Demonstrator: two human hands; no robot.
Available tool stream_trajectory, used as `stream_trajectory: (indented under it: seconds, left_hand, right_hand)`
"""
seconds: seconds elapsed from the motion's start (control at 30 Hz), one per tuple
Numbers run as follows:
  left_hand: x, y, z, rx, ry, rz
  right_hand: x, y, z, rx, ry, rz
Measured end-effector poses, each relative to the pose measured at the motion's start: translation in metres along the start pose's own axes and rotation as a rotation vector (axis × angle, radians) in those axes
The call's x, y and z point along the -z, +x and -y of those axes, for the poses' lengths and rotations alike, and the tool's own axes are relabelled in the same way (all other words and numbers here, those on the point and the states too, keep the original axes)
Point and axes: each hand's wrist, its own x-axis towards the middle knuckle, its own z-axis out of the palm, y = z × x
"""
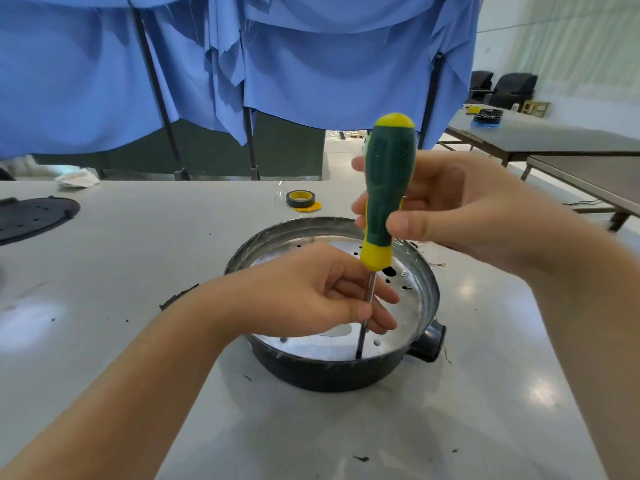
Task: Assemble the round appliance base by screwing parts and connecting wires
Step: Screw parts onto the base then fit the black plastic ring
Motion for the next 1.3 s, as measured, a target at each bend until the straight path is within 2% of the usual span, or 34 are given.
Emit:
stream_trajectory:
  seconds: [0.07,0.2,0.33,0.4,0.53,0.63,0.73,0.83,1.03,1.17,1.23,1.3]
  left_hand:
    - [-0.001,0.000,-0.001,-0.007,0.004,-0.027]
    - [-0.002,0.004,0.000,-0.035,0.129,-0.188]
    - [0.000,0.003,0.001,-0.050,0.156,-0.235]
    - [0.001,0.002,0.000,-0.041,0.140,-0.219]
    - [0.002,0.000,-0.002,0.008,0.089,-0.139]
    - [0.003,0.000,-0.002,0.022,0.075,-0.089]
    - [0.003,0.000,-0.001,0.017,0.052,-0.058]
    - [0.003,0.000,0.000,0.014,0.030,-0.049]
    - [0.002,0.002,-0.001,-0.034,0.104,-0.206]
    - [0.000,0.002,0.000,-0.059,0.093,-0.208]
    - [0.000,0.002,-0.001,-0.048,0.089,-0.175]
    - [0.001,0.002,-0.001,-0.022,0.066,-0.139]
  right_hand:
    - [-0.005,0.000,0.006,0.015,-0.141,-0.085]
    - [-0.021,0.001,0.010,0.087,-0.385,-0.226]
    - [-0.032,0.006,0.007,0.091,-0.588,-0.324]
    - [-0.029,0.008,0.006,0.047,-0.521,-0.250]
    - [-0.007,0.004,0.000,-0.044,-0.097,-0.042]
    - [0.001,0.003,-0.003,-0.065,0.089,0.082]
    - [0.000,0.006,-0.009,-0.056,0.079,0.061]
    - [-0.005,0.007,-0.009,-0.013,-0.033,-0.018]
    - [-0.021,0.008,0.002,0.037,-0.321,-0.197]
    - [-0.026,0.010,0.000,0.030,-0.510,-0.254]
    - [-0.020,0.010,-0.001,-0.001,-0.429,-0.201]
    - [-0.011,0.008,-0.004,-0.052,-0.199,-0.083]
